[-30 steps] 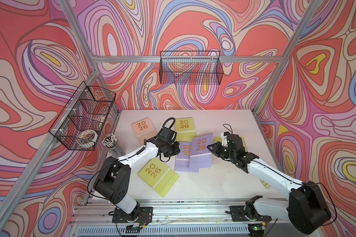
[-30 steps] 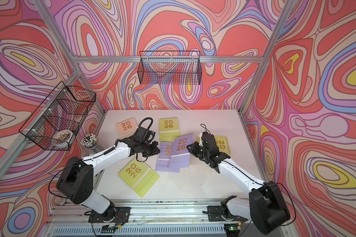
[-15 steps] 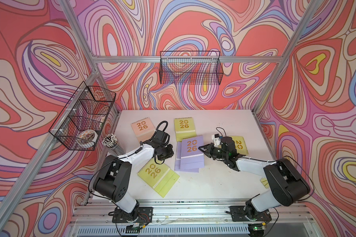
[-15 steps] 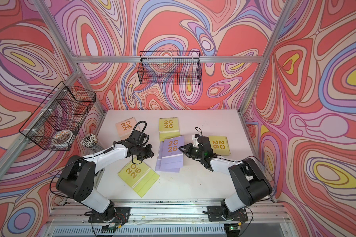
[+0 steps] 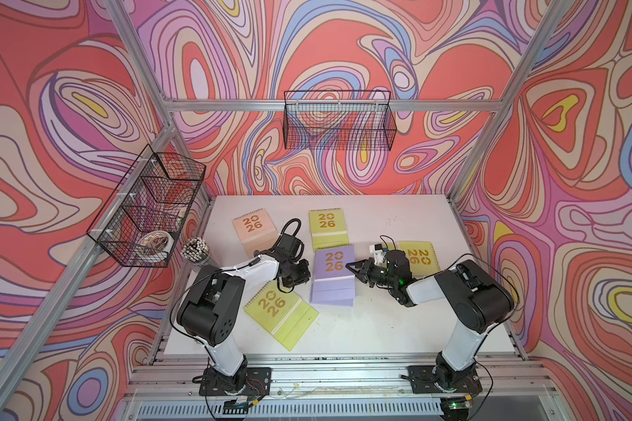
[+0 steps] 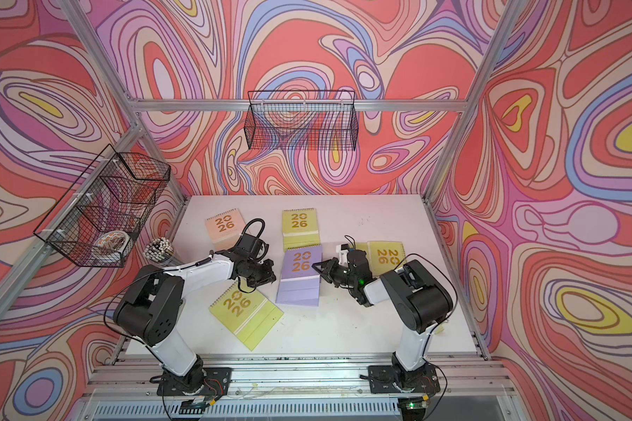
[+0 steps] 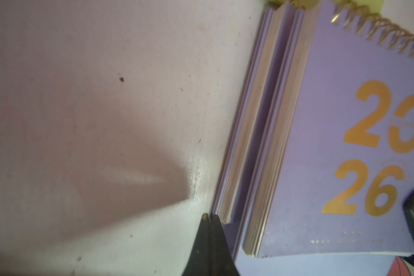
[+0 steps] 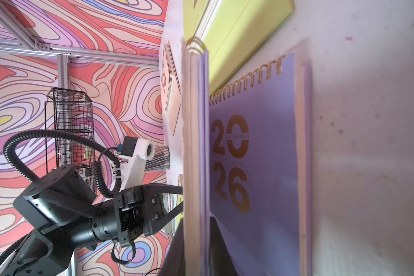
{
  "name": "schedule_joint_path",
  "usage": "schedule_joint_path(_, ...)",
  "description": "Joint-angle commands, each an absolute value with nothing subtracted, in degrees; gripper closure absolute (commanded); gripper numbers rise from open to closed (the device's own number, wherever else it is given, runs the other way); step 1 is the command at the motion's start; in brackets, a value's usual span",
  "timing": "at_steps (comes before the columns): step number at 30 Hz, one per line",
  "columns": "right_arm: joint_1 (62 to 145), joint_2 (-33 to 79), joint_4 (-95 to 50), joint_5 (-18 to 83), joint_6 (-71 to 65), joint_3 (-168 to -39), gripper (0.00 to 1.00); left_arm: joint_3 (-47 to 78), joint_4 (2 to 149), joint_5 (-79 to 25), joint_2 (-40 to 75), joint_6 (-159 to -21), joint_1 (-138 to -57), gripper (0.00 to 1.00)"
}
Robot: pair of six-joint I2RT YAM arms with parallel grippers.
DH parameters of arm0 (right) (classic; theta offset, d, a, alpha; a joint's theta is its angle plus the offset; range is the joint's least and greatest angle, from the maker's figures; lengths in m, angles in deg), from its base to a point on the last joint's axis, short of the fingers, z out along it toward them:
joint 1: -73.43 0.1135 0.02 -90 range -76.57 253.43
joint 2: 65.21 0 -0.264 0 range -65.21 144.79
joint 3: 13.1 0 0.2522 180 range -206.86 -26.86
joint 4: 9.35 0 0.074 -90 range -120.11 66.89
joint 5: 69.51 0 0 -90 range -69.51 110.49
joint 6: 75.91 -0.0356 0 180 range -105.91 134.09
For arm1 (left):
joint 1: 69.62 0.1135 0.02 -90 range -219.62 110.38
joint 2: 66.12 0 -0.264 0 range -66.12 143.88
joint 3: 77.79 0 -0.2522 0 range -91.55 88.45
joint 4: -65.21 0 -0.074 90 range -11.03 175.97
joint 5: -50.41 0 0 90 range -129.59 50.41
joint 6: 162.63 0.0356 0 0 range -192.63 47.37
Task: Stack the calendars
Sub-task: Place the calendar at the calendar.
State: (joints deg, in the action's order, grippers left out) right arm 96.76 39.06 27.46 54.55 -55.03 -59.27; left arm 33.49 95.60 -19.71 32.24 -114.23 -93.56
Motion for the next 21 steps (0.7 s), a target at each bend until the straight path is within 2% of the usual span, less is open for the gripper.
schedule_joint_path(1,97.11,40.52,35.32,55.80,-56.83,-58.78,1.00,34.13,94.53,-19.06,33.29,-113.83,-93.34,1.00)
schedule_joint_path(12,97.24,43.51,34.85,54.92,-56.84,-59.03,1.00,34.62,94.45,-18.41,34.34,-114.11,-93.27,1.00)
schedule_joint_path(21,97.58,41.79,28.02,53.85,-54.15,-60.32,0.77,35.02,92.86,-18.29,34.16,-114.29,-93.27,1.00)
